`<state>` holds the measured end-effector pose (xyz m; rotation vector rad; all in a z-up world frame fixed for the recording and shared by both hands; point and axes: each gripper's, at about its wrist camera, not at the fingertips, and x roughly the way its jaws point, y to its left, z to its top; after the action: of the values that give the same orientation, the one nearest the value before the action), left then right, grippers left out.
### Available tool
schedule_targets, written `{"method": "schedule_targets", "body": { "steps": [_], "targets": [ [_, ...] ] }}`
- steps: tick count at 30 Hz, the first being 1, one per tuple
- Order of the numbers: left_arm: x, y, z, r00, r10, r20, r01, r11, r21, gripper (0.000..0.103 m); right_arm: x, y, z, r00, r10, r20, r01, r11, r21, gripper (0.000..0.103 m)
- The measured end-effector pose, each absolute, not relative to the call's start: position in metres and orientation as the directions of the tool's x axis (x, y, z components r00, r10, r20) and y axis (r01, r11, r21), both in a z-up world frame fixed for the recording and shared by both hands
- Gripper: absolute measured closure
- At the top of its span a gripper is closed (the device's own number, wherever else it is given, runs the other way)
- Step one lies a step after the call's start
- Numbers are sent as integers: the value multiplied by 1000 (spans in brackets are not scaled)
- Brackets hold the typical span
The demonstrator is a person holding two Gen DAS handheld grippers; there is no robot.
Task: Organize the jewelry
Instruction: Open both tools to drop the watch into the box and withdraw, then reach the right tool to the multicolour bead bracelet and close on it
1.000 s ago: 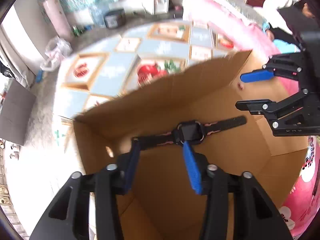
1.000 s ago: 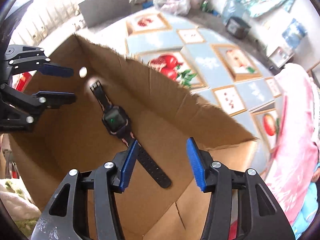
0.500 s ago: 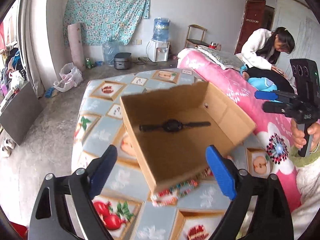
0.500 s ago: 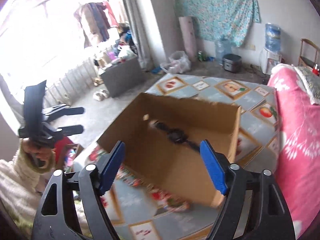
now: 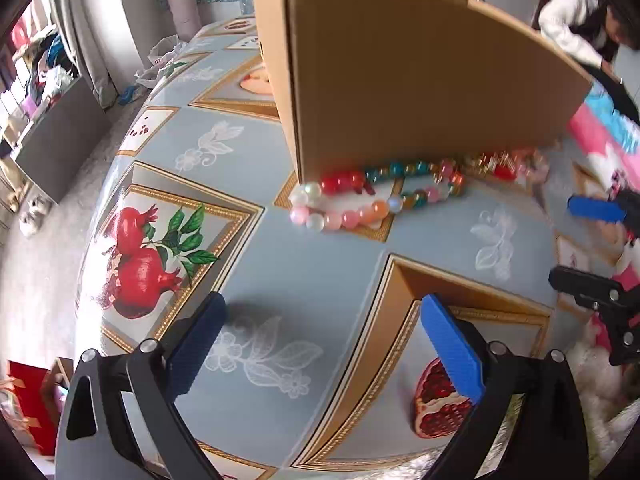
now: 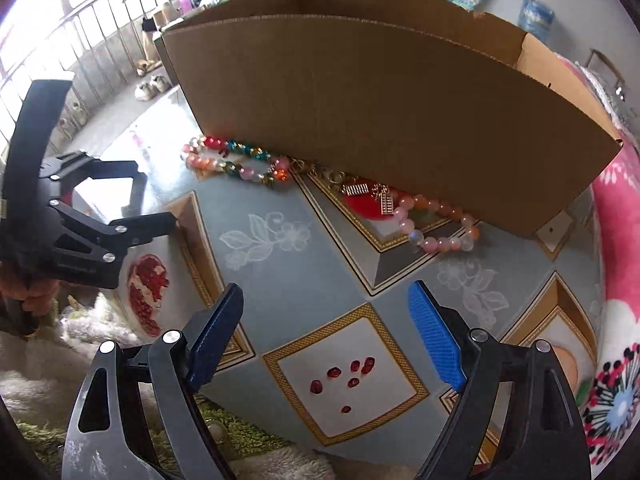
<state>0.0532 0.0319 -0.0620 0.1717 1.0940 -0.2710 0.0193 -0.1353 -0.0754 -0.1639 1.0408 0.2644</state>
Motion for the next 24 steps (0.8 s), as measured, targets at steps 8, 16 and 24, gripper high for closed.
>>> {"method": "schedule_targets", "body": {
  "steps": [8,16,24],
  "targets": [
    [46,24,-67,462,-137,-876,302,953,10,5,21,-121,-87,467,29,-884,-272,956,-112,8],
    [43,29,-64,472,-143,-870,301,954,6,5,25,-119,-91,452,26,-892,-267,958,-107,8],
    [38,33,-66,494,-155,-856,310,951,7,4,32,-135,-98,431,80,-899,-223,975,-20,8]
  ]
}}
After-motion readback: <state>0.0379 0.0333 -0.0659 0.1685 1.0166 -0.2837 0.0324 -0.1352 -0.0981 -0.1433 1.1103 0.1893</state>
